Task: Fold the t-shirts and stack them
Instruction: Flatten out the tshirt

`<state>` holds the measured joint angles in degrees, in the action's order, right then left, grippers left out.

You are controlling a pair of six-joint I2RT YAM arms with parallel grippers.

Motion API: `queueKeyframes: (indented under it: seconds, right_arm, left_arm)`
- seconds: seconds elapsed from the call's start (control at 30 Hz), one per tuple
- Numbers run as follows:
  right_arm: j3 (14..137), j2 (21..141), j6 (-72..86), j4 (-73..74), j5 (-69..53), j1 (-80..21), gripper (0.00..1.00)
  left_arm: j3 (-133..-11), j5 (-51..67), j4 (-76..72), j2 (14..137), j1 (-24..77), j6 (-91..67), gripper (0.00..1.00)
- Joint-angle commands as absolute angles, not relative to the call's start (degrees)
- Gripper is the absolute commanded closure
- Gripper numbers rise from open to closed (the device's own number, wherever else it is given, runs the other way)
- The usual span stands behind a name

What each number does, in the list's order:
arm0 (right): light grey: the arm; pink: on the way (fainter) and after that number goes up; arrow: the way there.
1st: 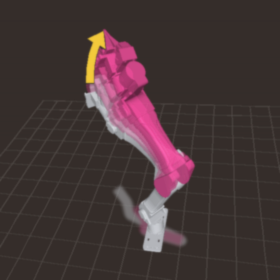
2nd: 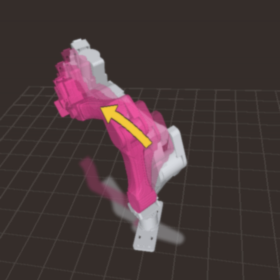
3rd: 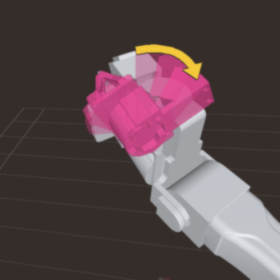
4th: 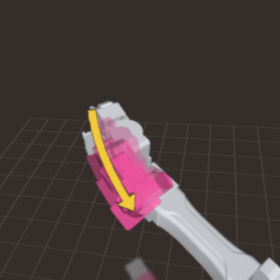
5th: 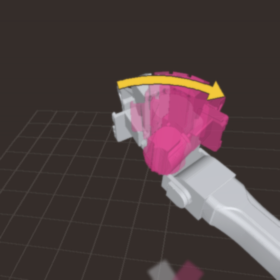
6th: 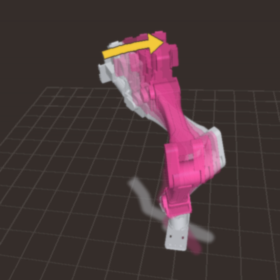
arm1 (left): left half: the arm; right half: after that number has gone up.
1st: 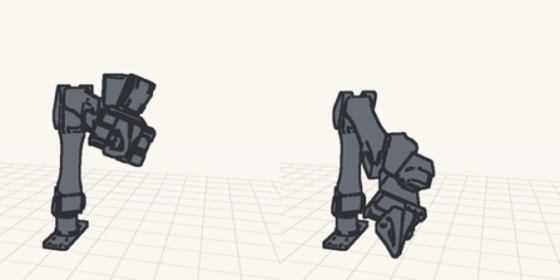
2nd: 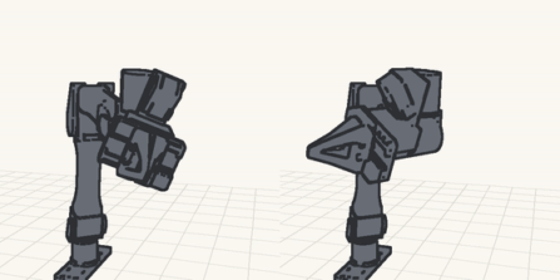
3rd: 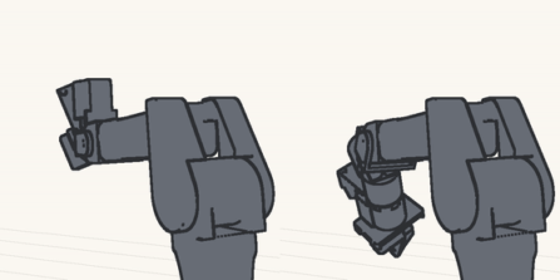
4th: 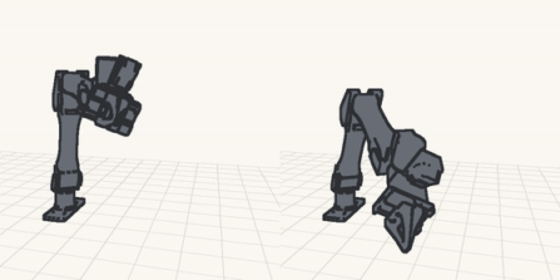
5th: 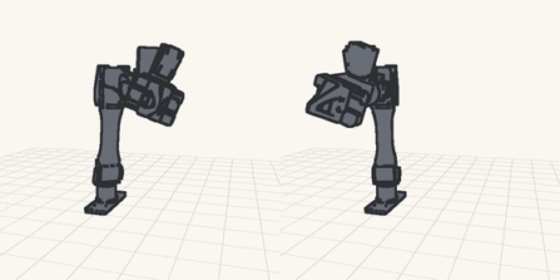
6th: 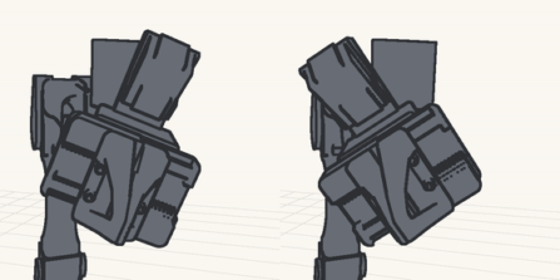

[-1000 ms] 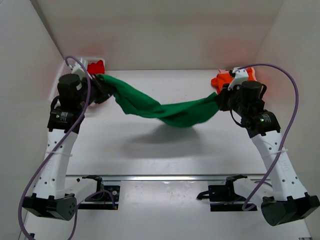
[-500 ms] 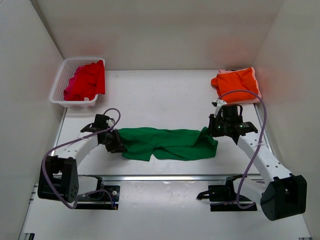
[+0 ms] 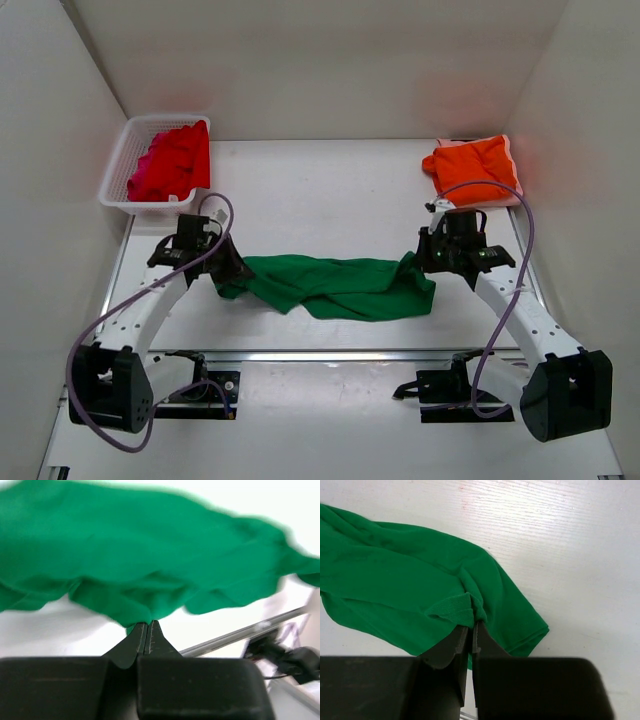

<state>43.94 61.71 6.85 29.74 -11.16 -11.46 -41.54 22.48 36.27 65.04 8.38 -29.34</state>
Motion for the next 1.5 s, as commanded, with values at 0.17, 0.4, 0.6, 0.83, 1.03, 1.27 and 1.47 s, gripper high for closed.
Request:
queueKeyframes:
  seconds: [0.17,0.4,0.6,0.83,1.03,1.27,1.47]
  right_arm:
    - [60.09,61.44,3.43,28.48,-13.27,-7.65,1.00]
    - [72.67,58.89,4.30,27.07,-15.82,-4.49,1.00]
    - [77.69,54.50,5.09,27.07,-17.49,-3.16,1.00]
    - [88.21,51.50,5.54,30.32,-20.22,-0.44,1.00]
    - [94.92,56.77,7.30,32.96,-22.94,-1.49,1.00]
    - [93.00,72.64,2.39,33.78,-19.70,-6.58,0.99]
    - [102.44,87.06,0.53,29.88,-18.01,-5.54,1.00]
  left_arm:
    - [-73.85,23.02,31.01,58.96,4.40,-36.92,1.00]
    - [-92.36,23.65,28.13,64.95,3.43,-42.89,1.00]
    - [-98.52,18.03,27.69,62.23,3.78,-42.28,1.00]
    - [-109.76,14.58,34.35,60.99,6.94,-40.51,1.00]
    - [-114.09,18.54,39.72,67.14,5.72,-41.22,1.00]
    - [-100.74,23.99,35.26,77.39,0.98,-38.77,1.00]
    - [-117.12,22.68,34.98,94.54,0.09,-34.80,1.00]
